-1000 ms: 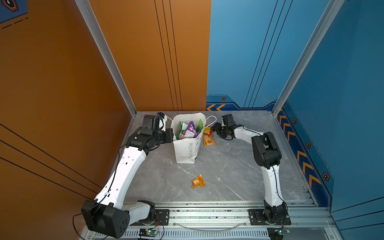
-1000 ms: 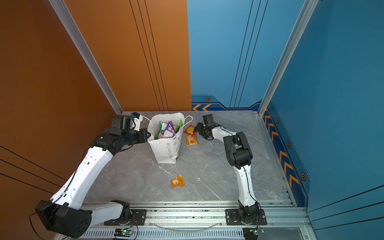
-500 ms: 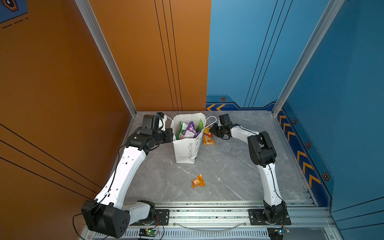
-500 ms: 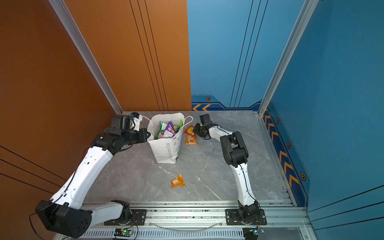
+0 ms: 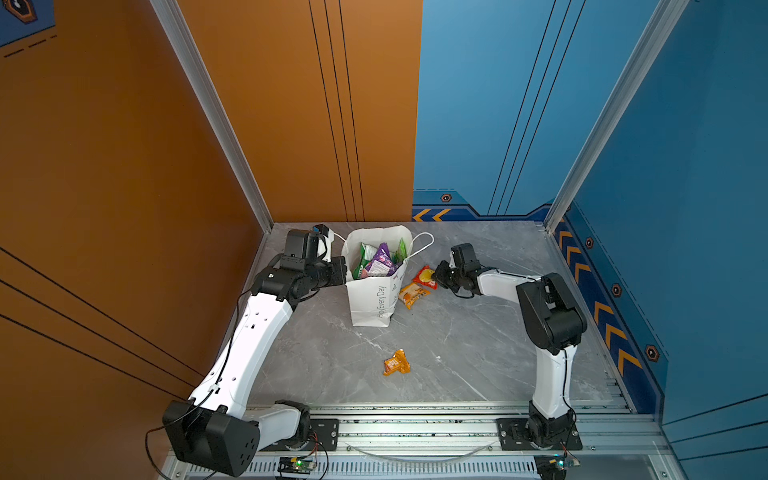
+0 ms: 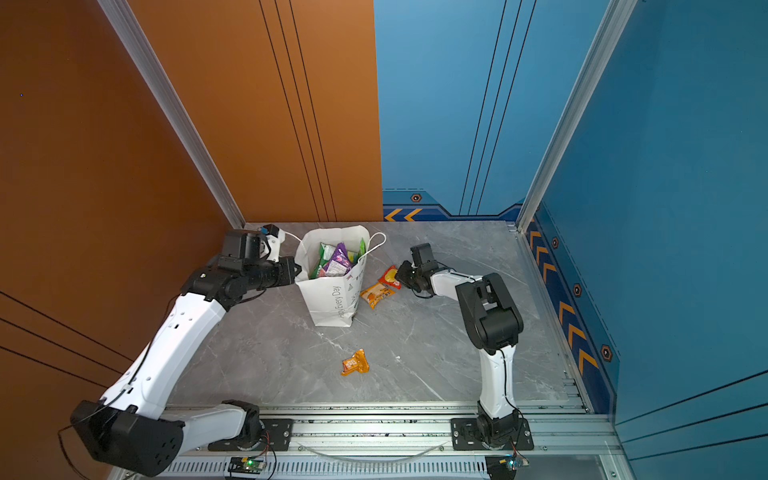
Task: Place the snacks into the paper bag
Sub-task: 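Lower the right gripper and grasp the red snack packet by its end, then lift the red packet with the right gripper and carry it to the paper bag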
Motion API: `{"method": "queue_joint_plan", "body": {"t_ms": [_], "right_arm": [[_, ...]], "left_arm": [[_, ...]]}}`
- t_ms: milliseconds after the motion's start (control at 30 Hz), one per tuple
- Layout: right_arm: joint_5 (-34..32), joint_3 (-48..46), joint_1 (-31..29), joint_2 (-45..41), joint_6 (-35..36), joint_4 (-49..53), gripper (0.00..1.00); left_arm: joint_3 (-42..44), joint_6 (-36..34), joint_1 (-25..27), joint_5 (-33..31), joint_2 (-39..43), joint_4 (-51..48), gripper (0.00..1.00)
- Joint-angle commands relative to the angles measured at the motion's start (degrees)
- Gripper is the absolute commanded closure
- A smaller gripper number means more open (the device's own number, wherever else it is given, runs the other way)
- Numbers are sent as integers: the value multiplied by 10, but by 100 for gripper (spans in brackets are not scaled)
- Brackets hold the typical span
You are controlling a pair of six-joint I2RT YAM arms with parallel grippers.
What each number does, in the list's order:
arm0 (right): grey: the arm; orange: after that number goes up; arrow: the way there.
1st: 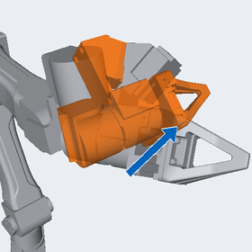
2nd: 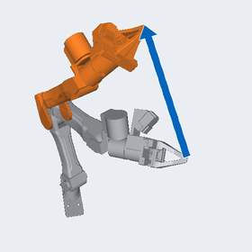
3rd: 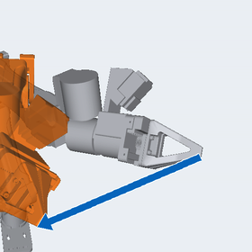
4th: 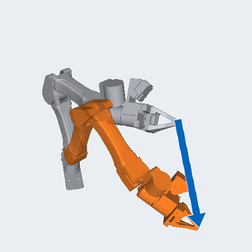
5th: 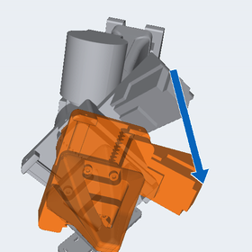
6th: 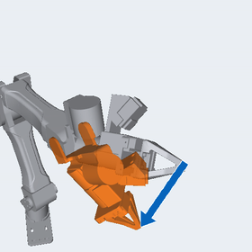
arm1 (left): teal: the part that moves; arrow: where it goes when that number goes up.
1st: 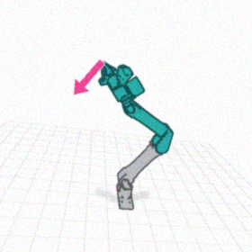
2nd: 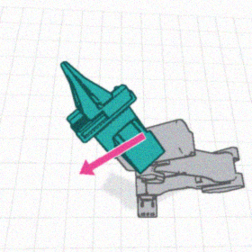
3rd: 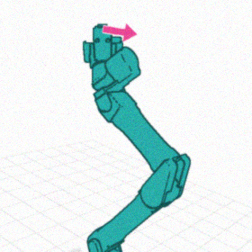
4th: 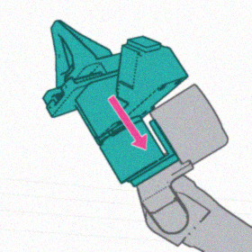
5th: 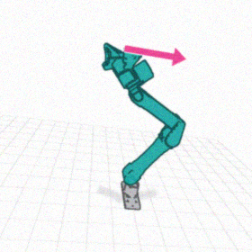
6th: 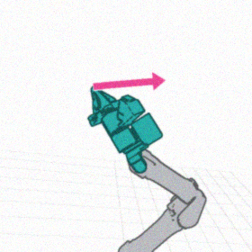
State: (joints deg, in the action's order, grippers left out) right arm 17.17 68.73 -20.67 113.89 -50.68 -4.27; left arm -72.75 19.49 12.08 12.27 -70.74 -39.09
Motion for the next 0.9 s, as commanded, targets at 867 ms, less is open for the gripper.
{"method": "queue_joint_plan", "body": {"t_ms": [867], "right_arm": [[-278,-118,-84,-545,128,297,97]], "left_arm": [[4,-9,36,-27,27,46,100]]}}
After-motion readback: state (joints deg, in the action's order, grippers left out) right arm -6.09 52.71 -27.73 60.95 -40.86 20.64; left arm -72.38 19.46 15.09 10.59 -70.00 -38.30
